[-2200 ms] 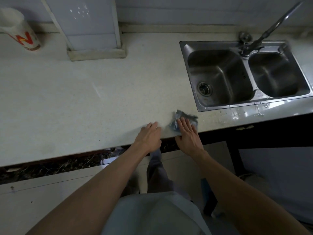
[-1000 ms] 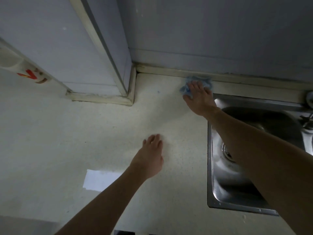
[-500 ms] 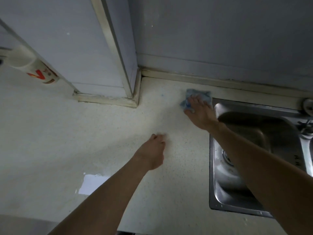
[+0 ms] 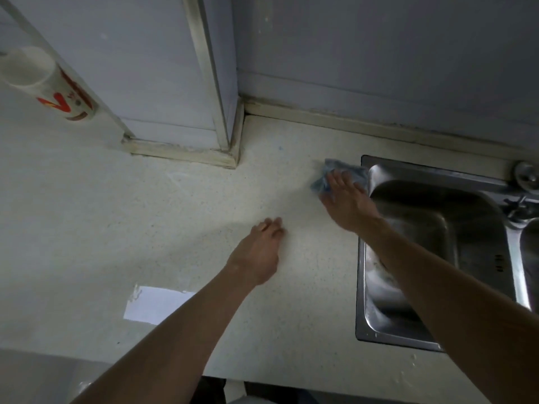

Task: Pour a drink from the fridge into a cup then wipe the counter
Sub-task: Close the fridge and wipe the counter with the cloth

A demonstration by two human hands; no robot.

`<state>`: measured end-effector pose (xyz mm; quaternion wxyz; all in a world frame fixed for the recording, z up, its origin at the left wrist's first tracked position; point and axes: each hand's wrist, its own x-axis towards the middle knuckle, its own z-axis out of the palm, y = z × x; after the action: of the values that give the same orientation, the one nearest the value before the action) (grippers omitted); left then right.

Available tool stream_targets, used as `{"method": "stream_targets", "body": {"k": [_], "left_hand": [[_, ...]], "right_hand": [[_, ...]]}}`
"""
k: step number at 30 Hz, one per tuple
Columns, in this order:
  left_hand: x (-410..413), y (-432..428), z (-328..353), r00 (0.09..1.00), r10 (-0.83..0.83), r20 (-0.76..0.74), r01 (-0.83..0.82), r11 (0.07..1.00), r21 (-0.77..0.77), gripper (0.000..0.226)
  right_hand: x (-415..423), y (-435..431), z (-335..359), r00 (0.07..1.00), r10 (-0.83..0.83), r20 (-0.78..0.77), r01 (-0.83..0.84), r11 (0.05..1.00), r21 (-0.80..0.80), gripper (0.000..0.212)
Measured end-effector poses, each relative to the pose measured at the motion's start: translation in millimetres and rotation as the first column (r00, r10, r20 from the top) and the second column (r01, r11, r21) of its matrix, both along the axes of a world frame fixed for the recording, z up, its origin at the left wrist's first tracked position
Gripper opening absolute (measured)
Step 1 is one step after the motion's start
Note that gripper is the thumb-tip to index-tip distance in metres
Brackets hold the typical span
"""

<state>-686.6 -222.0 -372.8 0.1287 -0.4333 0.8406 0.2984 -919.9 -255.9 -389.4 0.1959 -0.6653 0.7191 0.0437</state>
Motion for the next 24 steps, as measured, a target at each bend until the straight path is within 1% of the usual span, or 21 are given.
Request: {"method": "stream_targets", "body": {"k": [1, 2, 4, 6, 7, 8, 9, 10, 14, 16, 18, 20, 21, 24], "left_hand": [[0, 2, -1, 1.0, 0.004, 0.014, -0.004, 1.0, 0.021, 0.06], [-2, 3, -2, 1.0, 0.003, 0.029, -0.004, 1.0, 0.031, 0.06], [-5, 5, -2, 0.999, 0.004, 0.043, -0.005, 0.999, 0.036, 0.061], [-5, 5, -3, 1.0, 0.017, 0.023, -0.018, 0.999, 0.037, 0.062], [-3, 5, -4, 1.0, 0.023, 0.008, -0.024, 0.999, 0.042, 0.062], [-2, 5, -5, 0.999, 0.035, -0.006, -0.034, 0.998, 0.047, 0.062], [-1, 5, -5, 0.999, 0.049, -0.019, -0.048, 0.998, 0.048, 0.062], [0, 5, -5, 0.998, 0.058, -0.031, -0.057, 0.997, 0.047, 0.061], [-1, 2, -3, 0.997, 0.059, -0.042, -0.057, 0.997, 0.056, 0.061], [0, -1, -1, 0.998, 0.048, -0.041, -0.046, 0.997, 0.067, 0.061], [1, -1, 0, 0.998, 0.053, -0.043, -0.049, 0.996, 0.07, 0.061], [0, 0, 2, 0.998, 0.057, -0.03, -0.055, 0.996, 0.068, 0.063], [-1, 1, 2, 0.998, 0.055, -0.019, -0.054, 0.996, 0.066, 0.063], [-4, 2, 2, 0.998, 0.062, 0.0, -0.062, 0.996, 0.067, 0.065]], "right_hand": [[-4, -13, 1, 0.998, -0.06, -0.021, 0.06, 0.998, 0.016, 0.067], [-9, -26, 0, 0.995, -0.1, -0.028, 0.1, 0.995, 0.018, 0.064], [-25, -52, -10, 0.993, -0.114, -0.029, 0.114, 0.993, 0.004, 0.073], [-36, -77, -15, 0.992, -0.124, -0.033, 0.125, 0.992, 0.0, 0.088], [-36, -87, -11, 0.987, -0.156, -0.037, 0.157, 0.987, 0.023, 0.086], [-33, -93, -7, 0.98, -0.195, -0.032, 0.197, 0.979, 0.047, 0.076], [-28, -97, -4, 0.977, -0.21, -0.03, 0.211, 0.977, 0.032, 0.068], [-26, -100, -4, 0.973, -0.228, -0.022, 0.229, 0.973, 0.013, 0.066], [-13, -103, -9, 0.958, -0.283, -0.042, 0.283, 0.959, -0.016, 0.079], [3, -107, -9, 0.953, -0.296, -0.065, 0.296, 0.955, -0.008, 0.078], [34, -117, -7, 0.971, -0.238, -0.036, 0.238, 0.971, -0.023, 0.068], [66, -132, -7, 0.992, -0.127, -0.003, 0.127, 0.992, -0.028, 0.062], [81, -139, -6, 0.996, -0.085, -0.005, 0.085, 0.996, -0.012, 0.066], [108, -153, -5, 0.999, -0.036, -0.028, 0.037, 0.998, 0.04, 0.077]]}}
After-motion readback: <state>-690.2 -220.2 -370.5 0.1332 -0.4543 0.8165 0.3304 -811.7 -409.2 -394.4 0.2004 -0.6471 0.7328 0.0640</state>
